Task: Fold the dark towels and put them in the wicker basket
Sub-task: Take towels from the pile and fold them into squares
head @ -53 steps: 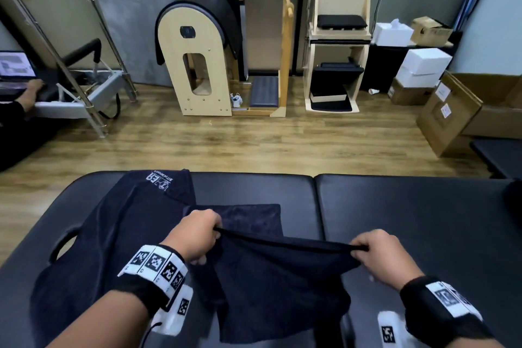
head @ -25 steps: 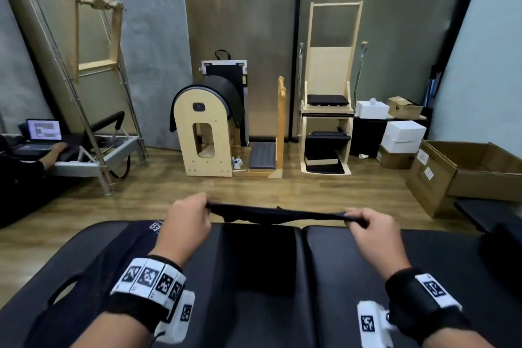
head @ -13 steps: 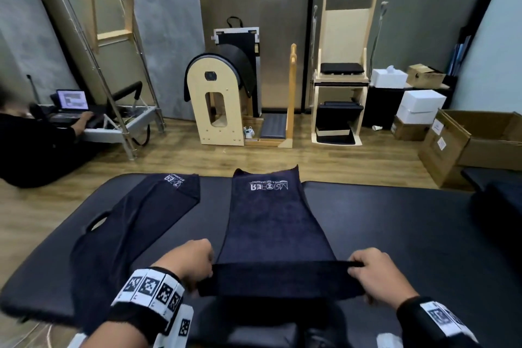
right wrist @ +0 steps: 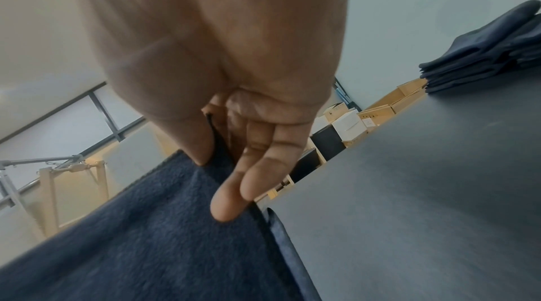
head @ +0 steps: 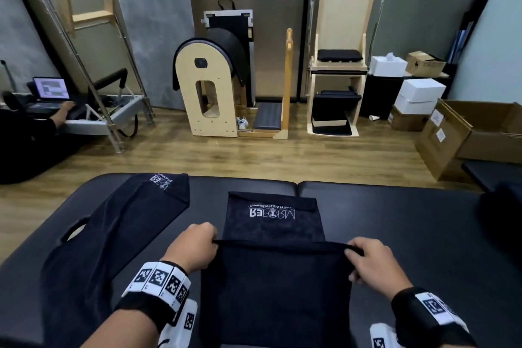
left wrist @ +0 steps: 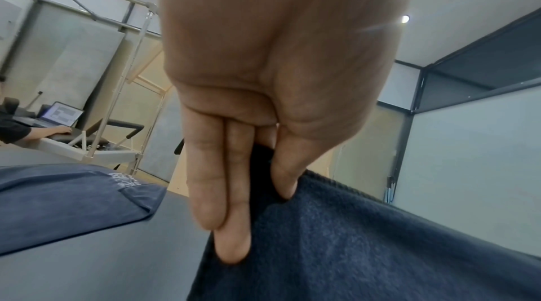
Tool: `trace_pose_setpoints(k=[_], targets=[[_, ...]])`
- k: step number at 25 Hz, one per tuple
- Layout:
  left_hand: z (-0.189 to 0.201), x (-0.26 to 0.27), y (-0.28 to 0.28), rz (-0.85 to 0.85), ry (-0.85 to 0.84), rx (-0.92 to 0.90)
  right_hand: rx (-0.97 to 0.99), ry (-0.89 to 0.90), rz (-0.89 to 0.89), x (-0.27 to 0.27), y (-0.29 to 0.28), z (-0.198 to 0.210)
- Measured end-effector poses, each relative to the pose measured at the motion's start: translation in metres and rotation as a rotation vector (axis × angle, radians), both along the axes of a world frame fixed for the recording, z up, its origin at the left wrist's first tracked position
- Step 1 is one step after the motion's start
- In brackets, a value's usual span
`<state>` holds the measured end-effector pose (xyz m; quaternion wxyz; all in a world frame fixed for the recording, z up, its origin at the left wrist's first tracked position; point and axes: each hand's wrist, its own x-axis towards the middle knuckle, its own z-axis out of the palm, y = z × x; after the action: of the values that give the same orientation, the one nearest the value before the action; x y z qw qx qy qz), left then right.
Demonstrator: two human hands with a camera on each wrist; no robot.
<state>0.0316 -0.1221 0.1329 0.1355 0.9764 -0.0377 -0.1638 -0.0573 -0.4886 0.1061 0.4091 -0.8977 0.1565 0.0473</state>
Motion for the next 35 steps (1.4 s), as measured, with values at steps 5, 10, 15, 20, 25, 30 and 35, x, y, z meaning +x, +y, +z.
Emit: trace_pose_setpoints(k=[5,10,15,20,25,30,35], targets=[[-0.015,0.094,-0.006,-0.042,-0.075,-0.045,-0.166,-0.089,0.054,0.078,0.000,-0.002],[-0.029,0.188,-0.014,-0.102,-0.158,-0.025,-0.231,-0.166,-0.052,0.169,0.002,0.005],[-0.079,0.243,-0.023,-0.145,0.001,0.038,-0.170,0.171,0.035,0.227,0.002,-0.036],[-0.124,0.273,-0.035,-0.272,0.133,0.145,-0.127,0.423,0.158,0.270,-0.009,-0.081],[-0.150,0.295,-0.039,-0.391,0.019,0.149,-0.007,0.248,0.125,0.286,-0.021,-0.107],[-0.158,0.326,-0.043,-0.434,0.129,0.176,-0.237,0.130,0.227,0.310,-0.026,-0.123],[-0.161,0.339,-0.044,-0.311,0.149,0.134,-0.332,0.231,0.254,0.343,-0.026,-0.127]])
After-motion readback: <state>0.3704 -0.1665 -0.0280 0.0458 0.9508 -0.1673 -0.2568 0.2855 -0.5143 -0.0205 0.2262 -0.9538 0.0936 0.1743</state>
